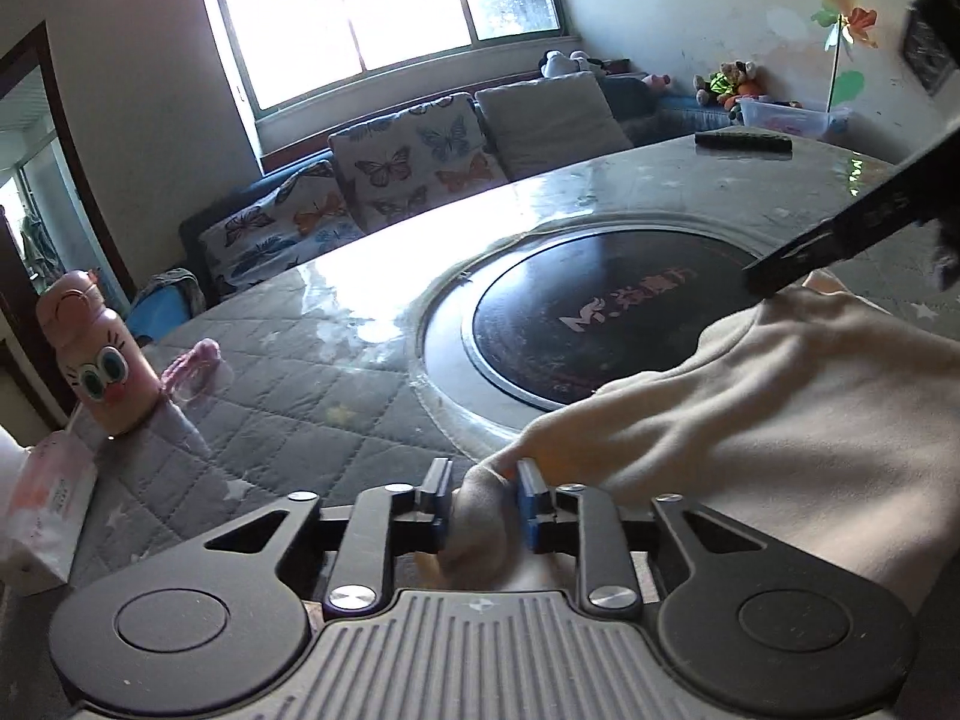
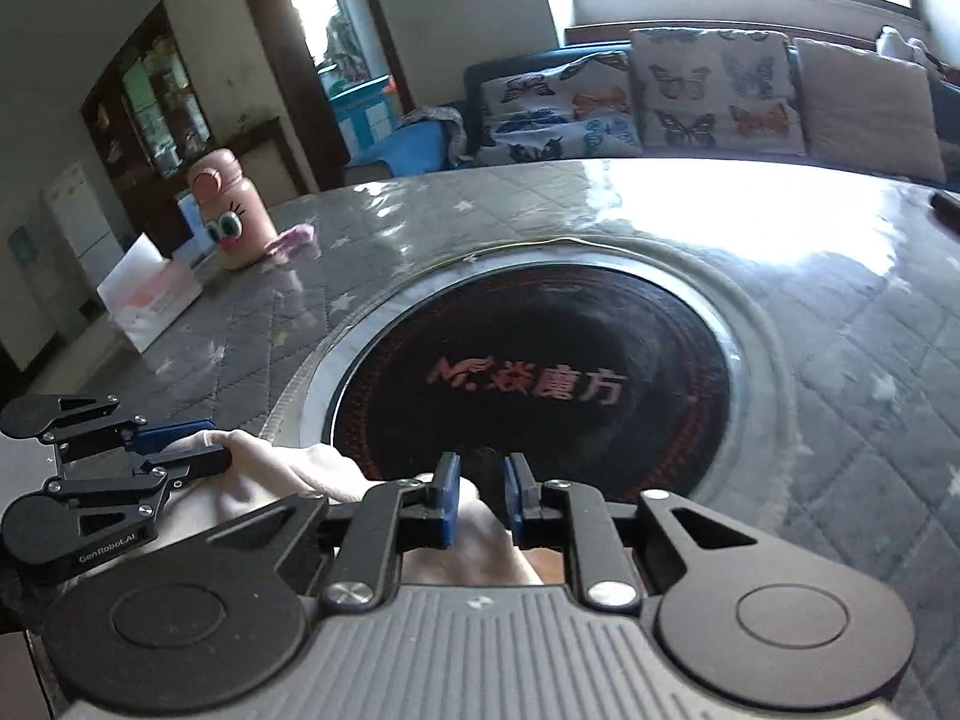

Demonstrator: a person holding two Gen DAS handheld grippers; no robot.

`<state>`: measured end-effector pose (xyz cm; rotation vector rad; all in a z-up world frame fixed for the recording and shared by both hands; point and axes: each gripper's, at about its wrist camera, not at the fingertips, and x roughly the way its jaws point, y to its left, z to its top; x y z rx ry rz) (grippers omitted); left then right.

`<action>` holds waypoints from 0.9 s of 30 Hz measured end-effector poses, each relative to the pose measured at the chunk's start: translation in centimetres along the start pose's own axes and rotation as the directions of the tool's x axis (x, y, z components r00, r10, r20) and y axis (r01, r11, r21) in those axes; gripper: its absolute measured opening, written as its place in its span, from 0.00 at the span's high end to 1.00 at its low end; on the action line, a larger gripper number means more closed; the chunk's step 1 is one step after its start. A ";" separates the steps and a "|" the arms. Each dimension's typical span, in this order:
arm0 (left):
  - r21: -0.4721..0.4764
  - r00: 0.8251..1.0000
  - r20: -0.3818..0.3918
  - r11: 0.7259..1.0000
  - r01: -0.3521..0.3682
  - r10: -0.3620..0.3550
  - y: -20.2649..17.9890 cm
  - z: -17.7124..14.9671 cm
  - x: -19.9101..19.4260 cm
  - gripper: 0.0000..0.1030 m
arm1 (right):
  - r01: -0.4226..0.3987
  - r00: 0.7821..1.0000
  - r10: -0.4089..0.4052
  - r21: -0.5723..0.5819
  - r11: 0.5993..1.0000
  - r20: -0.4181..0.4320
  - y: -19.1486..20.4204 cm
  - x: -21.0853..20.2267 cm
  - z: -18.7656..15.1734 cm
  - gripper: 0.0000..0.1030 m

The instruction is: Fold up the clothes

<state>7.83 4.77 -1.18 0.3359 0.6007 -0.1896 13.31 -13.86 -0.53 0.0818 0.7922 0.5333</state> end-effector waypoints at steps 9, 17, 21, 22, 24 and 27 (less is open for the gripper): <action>-0.027 0.999 0.026 0.999 -0.044 0.044 0.6 1.4 -1.9 0.62 | 0.024 1.000 -0.024 0.039 0.999 -0.010 -2.4 -4.5 -2.9 0.83; -0.021 0.998 0.058 0.999 0.034 -0.033 -1.2 2.6 -3.3 0.62 | -0.013 1.000 0.015 0.072 0.997 -0.020 -2.5 -3.9 -4.2 0.82; -0.028 0.998 0.025 0.998 0.050 -0.050 -1.9 2.3 -1.8 0.62 | -0.009 1.000 0.010 0.074 0.997 -0.021 -2.2 -3.5 -4.5 0.81; -0.033 0.999 0.016 0.998 0.052 -0.052 -1.9 2.2 -1.5 0.62 | -0.006 1.000 0.008 0.073 0.997 -0.016 -2.1 -3.5 -4.6 0.83; -0.039 0.998 0.000 0.998 0.056 -0.056 -1.9 1.8 -0.9 0.62 | 0.015 1.000 -0.015 0.040 0.999 0.001 -1.5 -3.8 -4.5 0.93; -0.041 0.999 -0.016 0.998 0.052 -0.052 -1.8 1.3 -0.5 0.62 | 0.082 0.996 -0.080 -0.044 0.996 0.049 -0.3 -4.9 -4.1 0.94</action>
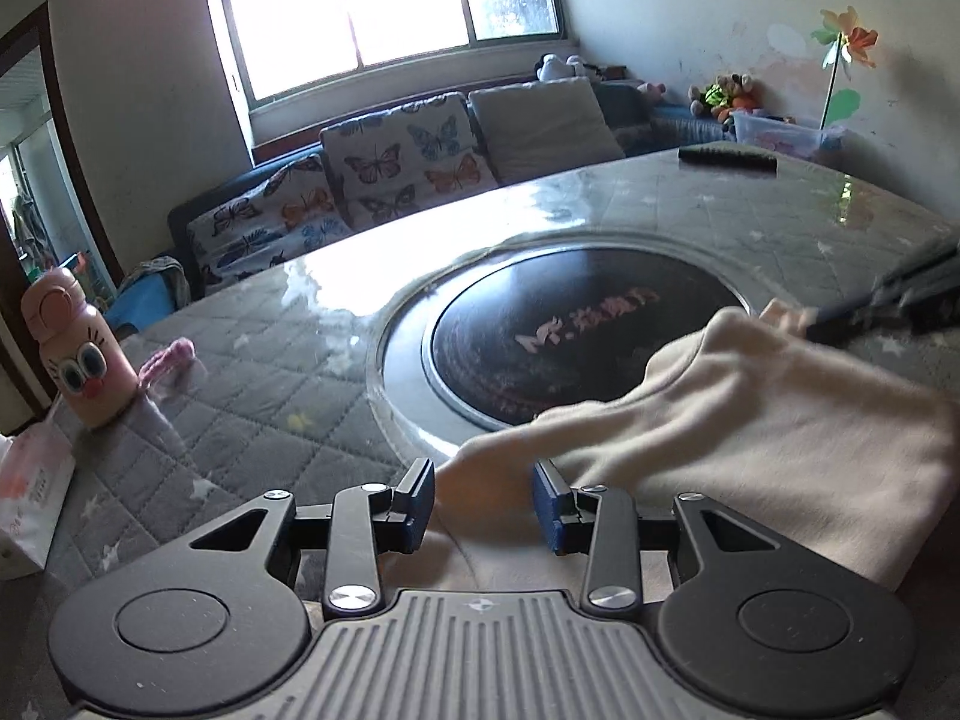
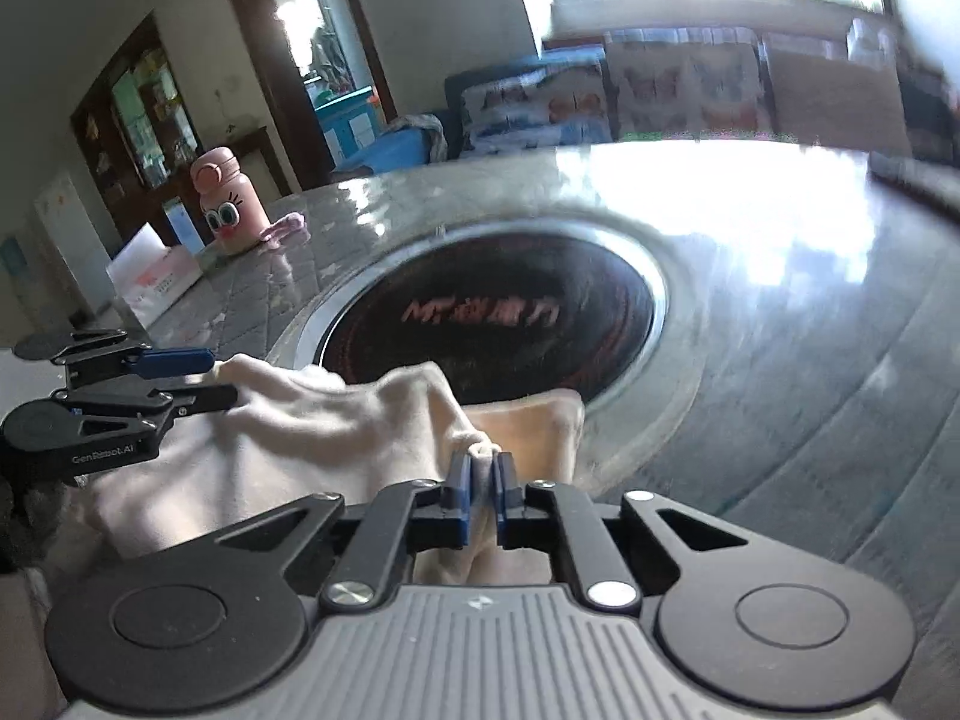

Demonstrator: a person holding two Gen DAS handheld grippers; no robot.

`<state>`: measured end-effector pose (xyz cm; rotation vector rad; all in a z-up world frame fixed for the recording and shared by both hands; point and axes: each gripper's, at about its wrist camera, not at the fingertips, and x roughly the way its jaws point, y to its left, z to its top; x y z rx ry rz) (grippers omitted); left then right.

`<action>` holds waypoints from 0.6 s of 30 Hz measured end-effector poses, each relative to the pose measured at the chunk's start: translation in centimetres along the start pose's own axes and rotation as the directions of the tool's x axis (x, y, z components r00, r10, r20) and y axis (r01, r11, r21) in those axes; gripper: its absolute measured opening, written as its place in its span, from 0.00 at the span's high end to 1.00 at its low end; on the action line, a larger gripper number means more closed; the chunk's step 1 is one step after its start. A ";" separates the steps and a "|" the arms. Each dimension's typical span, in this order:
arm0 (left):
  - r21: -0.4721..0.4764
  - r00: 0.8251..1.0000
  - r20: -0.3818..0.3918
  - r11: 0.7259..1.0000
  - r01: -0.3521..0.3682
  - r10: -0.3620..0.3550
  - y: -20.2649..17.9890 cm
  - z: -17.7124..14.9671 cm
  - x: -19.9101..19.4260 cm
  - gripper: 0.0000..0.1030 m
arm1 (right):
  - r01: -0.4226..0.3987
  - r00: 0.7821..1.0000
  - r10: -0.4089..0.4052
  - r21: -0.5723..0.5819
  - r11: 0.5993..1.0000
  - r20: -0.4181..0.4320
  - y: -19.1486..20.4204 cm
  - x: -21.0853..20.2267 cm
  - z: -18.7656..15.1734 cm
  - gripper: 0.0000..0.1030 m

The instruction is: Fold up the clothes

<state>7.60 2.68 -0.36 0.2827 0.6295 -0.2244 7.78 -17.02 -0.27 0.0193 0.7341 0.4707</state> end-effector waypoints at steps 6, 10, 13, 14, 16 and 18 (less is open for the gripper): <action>-0.025 1.000 -0.013 1.000 -0.010 0.009 0.9 -0.7 0.5 0.61 | 0.116 0.993 -0.117 -0.058 0.992 -0.012 0.1 1.2 -0.1 0.93; -0.023 1.000 -0.005 1.000 -0.019 0.019 1.1 -0.4 -0.3 0.62 | 0.124 0.992 -0.123 -0.014 0.992 0.013 -0.4 0.9 0.5 0.84; -0.027 1.000 0.017 1.000 -0.004 0.004 0.8 0.2 -0.8 0.62 | 0.094 0.995 -0.093 -0.020 0.995 0.045 -0.1 -0.2 1.6 0.83; -0.029 1.000 0.024 1.000 0.007 -0.007 0.6 0.5 -0.9 0.62 | 0.071 0.997 -0.070 -0.034 0.997 0.044 0.3 -0.2 1.8 0.83; -0.028 0.999 0.030 0.999 0.034 -0.033 0.0 1.0 -0.7 0.62 | 0.029 0.999 -0.027 -0.056 0.998 0.035 1.1 0.0 2.0 0.83; -0.023 0.999 0.028 0.999 0.047 -0.047 -0.6 1.4 -0.4 0.57 | -0.005 1.000 0.007 -0.076 0.997 0.019 2.1 0.9 2.2 0.81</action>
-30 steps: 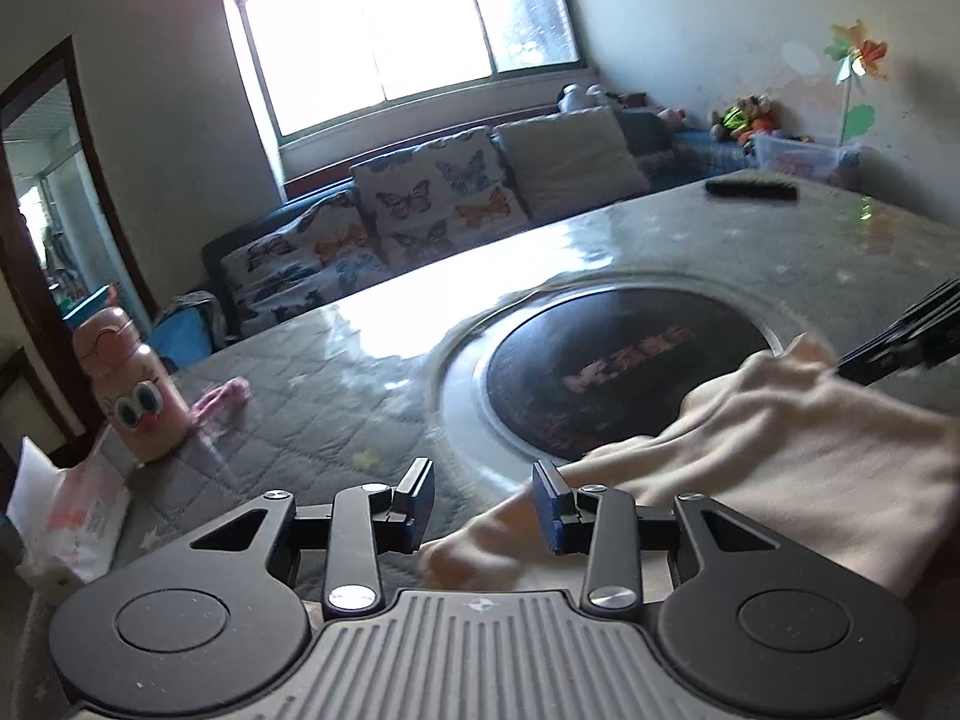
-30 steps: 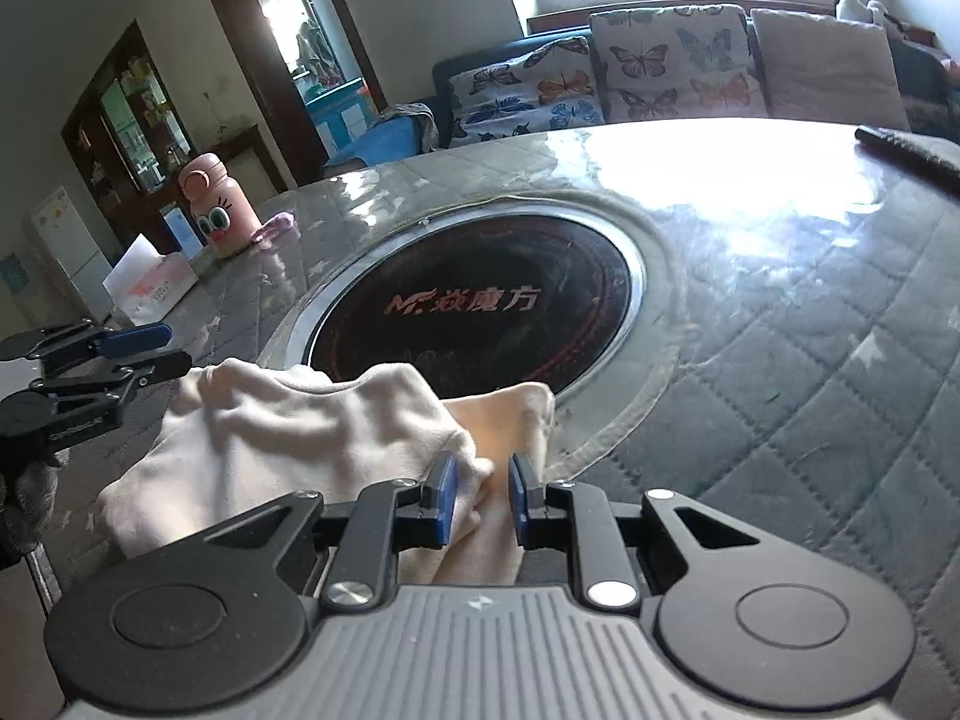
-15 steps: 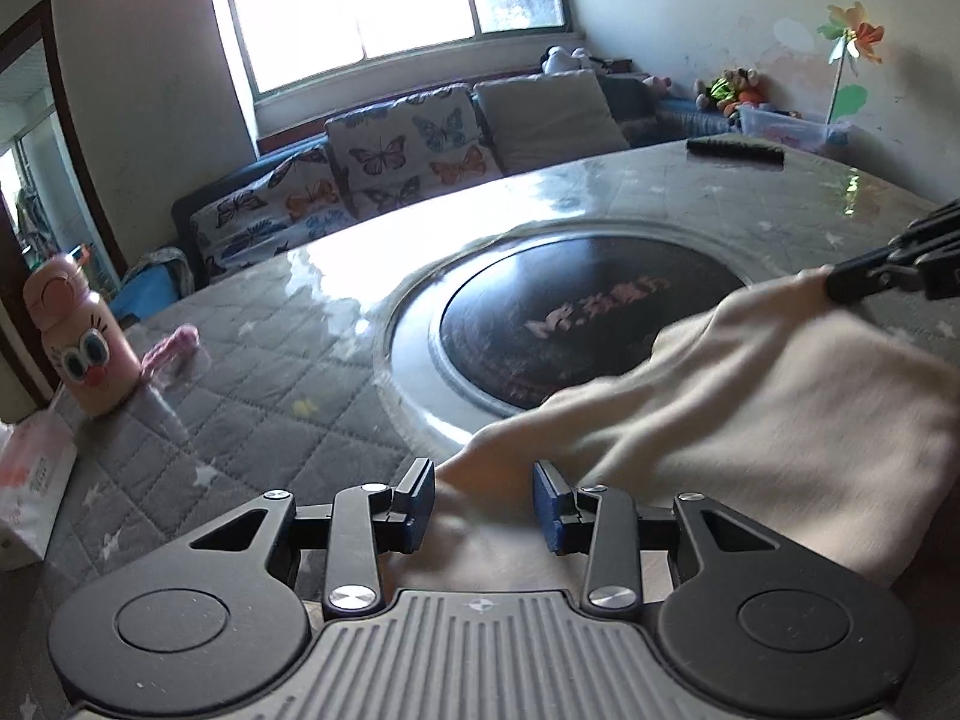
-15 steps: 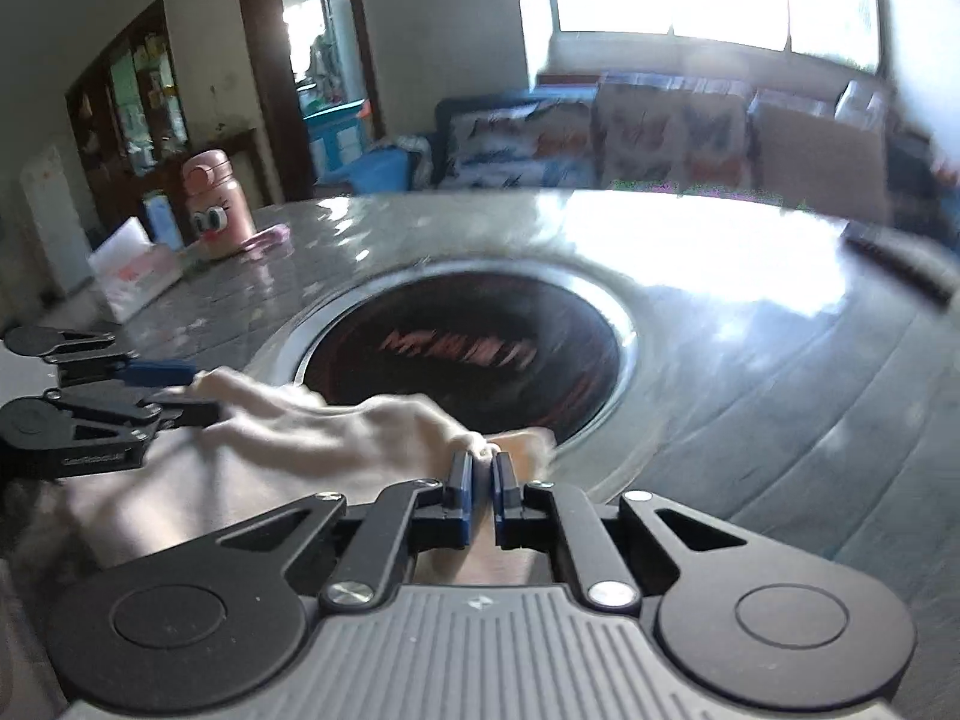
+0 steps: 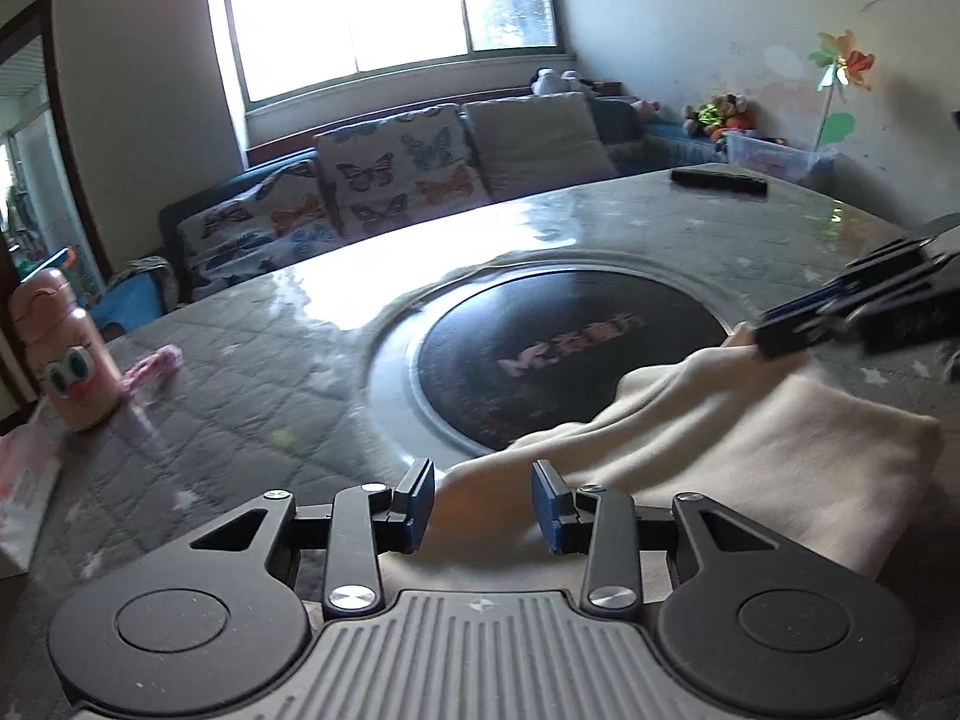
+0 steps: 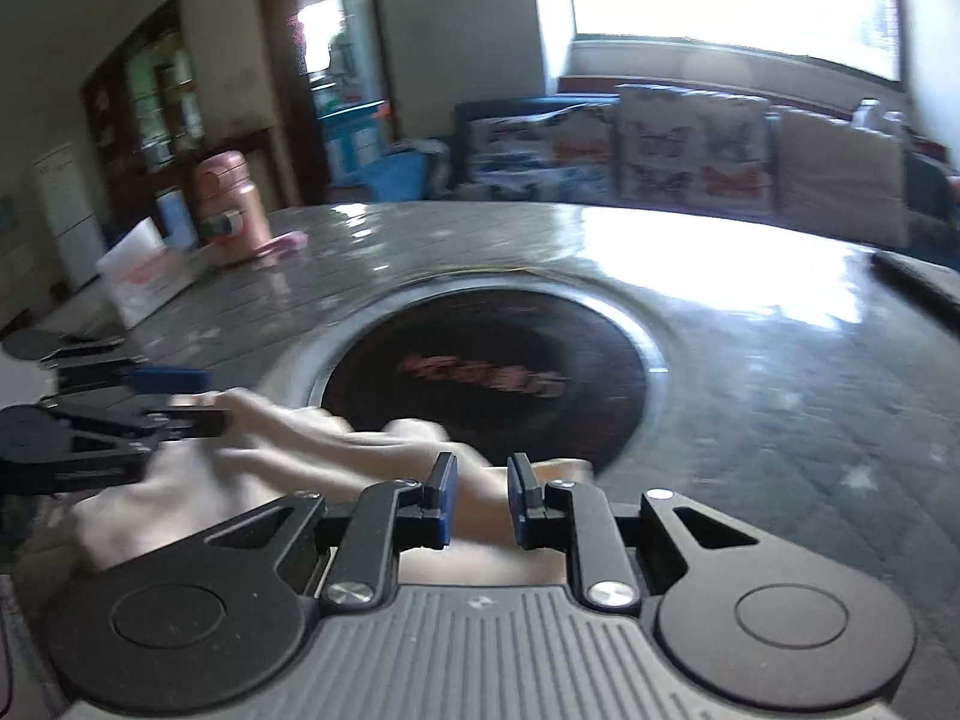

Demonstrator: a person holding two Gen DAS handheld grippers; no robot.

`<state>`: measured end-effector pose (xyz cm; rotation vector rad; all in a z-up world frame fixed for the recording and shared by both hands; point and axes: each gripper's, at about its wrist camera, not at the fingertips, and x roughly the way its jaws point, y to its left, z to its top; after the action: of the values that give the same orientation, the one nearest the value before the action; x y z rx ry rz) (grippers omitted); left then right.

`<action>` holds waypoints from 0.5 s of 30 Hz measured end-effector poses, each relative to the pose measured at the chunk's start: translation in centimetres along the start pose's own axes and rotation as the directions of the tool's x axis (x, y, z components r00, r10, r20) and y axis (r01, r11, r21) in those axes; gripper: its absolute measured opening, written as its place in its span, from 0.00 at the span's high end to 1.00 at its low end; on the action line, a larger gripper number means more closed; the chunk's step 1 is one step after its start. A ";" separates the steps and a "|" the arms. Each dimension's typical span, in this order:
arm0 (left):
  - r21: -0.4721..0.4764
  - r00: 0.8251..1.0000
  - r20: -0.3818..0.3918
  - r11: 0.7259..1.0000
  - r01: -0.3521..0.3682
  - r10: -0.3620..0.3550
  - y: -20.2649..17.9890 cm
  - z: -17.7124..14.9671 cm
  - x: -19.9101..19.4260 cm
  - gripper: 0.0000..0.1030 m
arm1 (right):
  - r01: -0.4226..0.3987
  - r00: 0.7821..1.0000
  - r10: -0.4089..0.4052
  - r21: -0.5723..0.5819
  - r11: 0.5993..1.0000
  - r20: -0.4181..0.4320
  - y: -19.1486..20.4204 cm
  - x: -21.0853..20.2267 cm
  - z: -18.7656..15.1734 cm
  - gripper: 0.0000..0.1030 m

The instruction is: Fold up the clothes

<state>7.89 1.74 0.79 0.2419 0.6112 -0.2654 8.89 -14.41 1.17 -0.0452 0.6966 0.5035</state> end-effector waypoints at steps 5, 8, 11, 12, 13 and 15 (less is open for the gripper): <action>-0.016 1.000 -0.023 1.000 -0.008 0.008 -0.1 0.3 1.8 0.47 | -0.046 0.998 0.045 -0.031 0.998 -0.050 1.4 3.1 0.6 0.76; -0.055 0.999 -0.052 0.998 -0.018 0.015 0.6 0.2 2.9 0.44 | -0.035 0.996 0.032 -0.034 0.999 -0.087 1.6 5.0 0.5 0.73; -0.079 0.998 -0.065 0.996 -0.026 0.021 1.0 0.2 3.3 0.38 | -0.031 0.996 0.028 -0.031 0.999 -0.082 1.7 5.4 0.8 0.68; -0.084 0.997 -0.067 0.996 -0.030 0.024 1.0 0.2 3.3 0.36 | -0.032 0.996 0.029 -0.030 0.999 -0.080 1.8 5.3 0.9 0.67; -0.088 0.997 -0.069 0.996 -0.031 0.025 1.1 0.2 3.3 0.35 | -0.036 0.996 0.033 -0.034 0.999 -0.080 2.0 5.2 0.9 0.66; -0.096 0.997 -0.074 0.995 -0.033 0.026 1.3 0.3 3.3 0.33 | -0.048 0.996 0.044 -0.048 0.998 -0.081 2.4 5.0 1.0 0.65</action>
<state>11.03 2.28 -0.76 0.1677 0.6905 -0.1984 11.67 -9.94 -0.92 -0.0968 0.7650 0.5655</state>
